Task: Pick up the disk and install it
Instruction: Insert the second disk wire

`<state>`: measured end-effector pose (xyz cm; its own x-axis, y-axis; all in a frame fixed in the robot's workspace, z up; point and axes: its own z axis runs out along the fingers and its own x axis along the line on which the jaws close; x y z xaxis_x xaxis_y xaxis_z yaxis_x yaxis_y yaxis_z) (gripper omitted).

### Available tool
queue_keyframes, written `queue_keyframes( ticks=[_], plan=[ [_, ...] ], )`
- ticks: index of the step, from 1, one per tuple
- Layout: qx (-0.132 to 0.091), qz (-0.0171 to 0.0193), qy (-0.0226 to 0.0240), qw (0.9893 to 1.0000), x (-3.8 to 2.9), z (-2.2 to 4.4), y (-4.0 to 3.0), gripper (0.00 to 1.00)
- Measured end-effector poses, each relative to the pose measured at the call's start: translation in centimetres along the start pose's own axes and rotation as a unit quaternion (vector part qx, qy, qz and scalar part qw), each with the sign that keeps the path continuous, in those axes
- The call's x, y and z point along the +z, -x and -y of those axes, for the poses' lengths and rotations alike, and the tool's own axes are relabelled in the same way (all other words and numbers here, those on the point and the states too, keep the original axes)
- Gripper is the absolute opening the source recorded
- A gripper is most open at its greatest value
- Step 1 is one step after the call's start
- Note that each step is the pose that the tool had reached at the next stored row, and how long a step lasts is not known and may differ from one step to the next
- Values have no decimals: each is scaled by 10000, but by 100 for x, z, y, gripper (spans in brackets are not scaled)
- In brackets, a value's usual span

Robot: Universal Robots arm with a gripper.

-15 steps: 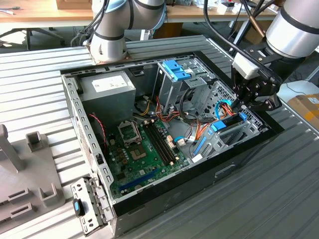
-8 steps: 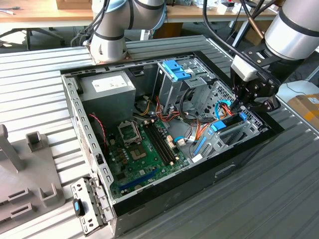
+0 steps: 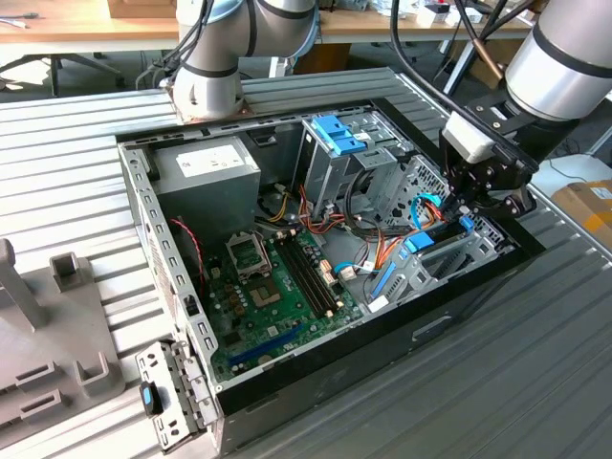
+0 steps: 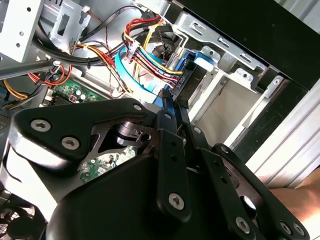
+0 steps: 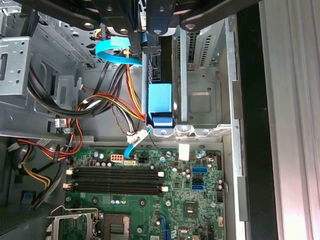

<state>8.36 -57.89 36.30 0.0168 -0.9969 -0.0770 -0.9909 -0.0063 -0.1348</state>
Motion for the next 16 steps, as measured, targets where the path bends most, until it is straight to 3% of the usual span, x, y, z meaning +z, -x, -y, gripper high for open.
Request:
queue_keyframes(
  ticks=[16],
  plan=[
    [-115, 16, 9, 9999, 81, -13, -17, 16]
  ],
)
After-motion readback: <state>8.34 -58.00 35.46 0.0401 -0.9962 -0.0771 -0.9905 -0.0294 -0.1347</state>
